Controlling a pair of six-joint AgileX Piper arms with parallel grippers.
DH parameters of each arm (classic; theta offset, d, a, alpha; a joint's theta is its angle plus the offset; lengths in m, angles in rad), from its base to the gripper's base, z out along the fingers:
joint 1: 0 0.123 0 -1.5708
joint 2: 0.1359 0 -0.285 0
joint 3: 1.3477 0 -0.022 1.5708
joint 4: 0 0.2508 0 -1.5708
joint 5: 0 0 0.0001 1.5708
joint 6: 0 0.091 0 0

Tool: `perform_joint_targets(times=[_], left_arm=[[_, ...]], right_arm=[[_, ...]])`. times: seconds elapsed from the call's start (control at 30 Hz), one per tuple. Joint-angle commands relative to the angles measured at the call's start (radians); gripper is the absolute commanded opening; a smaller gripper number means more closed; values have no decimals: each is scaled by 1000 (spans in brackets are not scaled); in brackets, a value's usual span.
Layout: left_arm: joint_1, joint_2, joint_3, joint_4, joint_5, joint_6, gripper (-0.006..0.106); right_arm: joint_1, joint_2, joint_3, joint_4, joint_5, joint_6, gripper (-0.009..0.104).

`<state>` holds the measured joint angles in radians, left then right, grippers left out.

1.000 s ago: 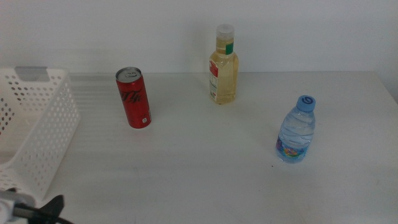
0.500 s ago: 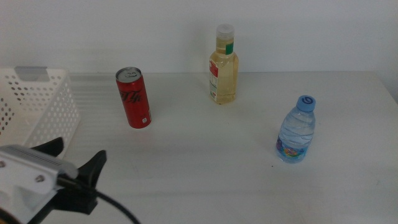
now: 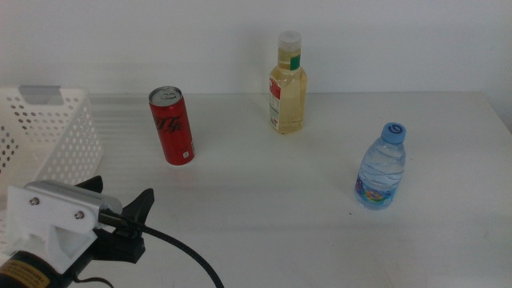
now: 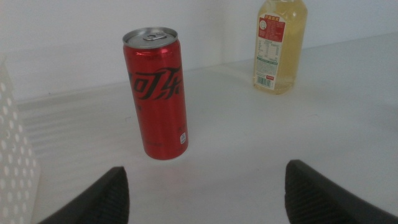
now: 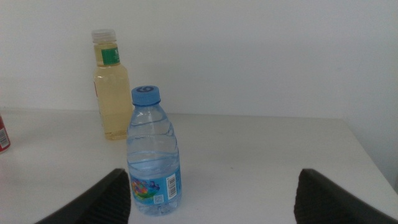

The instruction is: Use arms to grab the bottles and put them into the dustbin to the left of the table.

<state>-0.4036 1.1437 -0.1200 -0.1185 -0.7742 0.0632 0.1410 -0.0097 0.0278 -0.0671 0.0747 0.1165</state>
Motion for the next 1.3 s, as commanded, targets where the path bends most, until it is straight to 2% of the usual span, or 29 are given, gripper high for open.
perform_joint_targets(times=[0.0, 0.3, 0.47, 0.6, 0.77, 1.1, 1.27], left_arm=[[-5, -8, -29, -2, -85, -16, 78], [-5, -8, -29, -15, -81, -38, 78], [1, 63, -72, -128, -85, -33, 78], [1, 155, -120, -104, -86, -14, 80], [1, 260, -194, -97, -126, 16, 90], [1, 364, -302, -124, -126, 35, 90], [14, 433, -357, -107, -127, 23, 90]], right_arm=[[-6, -27, -7, -5, -75, -13, 75], [-6, -27, -7, -5, -75, -13, 75], [-6, -27, -7, -5, -75, -13, 75], [-6, -27, -7, -5, -75, -13, 75], [-6, -27, -7, -5, -75, -13, 75], [-6, -27, -7, -5, -75, -13, 75], [-6, -27, -7, -5, -75, -13, 75]])
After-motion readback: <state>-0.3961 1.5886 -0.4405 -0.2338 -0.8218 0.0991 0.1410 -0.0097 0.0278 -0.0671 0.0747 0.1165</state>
